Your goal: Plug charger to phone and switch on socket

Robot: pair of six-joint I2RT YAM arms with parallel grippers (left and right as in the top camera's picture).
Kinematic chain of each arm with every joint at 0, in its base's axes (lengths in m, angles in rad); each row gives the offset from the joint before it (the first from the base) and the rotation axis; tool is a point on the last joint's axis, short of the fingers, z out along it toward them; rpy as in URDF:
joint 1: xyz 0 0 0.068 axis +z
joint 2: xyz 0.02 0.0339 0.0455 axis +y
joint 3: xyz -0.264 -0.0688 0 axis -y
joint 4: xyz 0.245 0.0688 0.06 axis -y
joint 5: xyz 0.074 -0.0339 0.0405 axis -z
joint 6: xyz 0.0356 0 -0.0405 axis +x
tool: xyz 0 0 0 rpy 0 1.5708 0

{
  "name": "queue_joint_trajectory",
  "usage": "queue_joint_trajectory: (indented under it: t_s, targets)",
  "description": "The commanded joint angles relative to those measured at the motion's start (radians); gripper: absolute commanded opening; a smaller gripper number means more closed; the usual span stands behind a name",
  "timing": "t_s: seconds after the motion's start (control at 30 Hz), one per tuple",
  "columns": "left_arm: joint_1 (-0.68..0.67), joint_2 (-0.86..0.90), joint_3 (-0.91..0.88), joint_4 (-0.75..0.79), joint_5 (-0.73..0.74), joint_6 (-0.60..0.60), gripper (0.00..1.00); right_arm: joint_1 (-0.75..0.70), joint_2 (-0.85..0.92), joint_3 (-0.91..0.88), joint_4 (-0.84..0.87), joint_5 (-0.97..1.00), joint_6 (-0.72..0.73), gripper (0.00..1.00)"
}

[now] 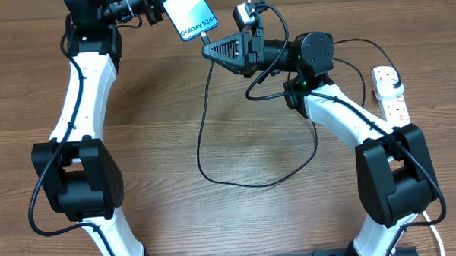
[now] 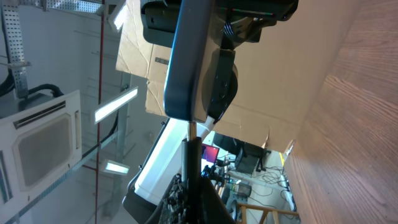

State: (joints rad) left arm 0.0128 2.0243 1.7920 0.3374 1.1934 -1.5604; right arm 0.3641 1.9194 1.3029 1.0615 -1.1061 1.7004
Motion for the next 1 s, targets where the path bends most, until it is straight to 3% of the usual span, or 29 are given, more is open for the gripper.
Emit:
queue_joint_trajectory:
  t_s: [0.0, 0.97]
  targets:
    - [-0.011, -0.017, 0.019, 0.011, 0.028, 0.019, 0.04, -0.011, -0.029, 0.015, 0.003, 0.045, -0.002, 0.04]
    - [-0.014, -0.017, 0.019, 0.011, -0.018, 0.008, 0.04, -0.01, -0.029, 0.014, -0.023, 0.028, -0.006, 0.04]
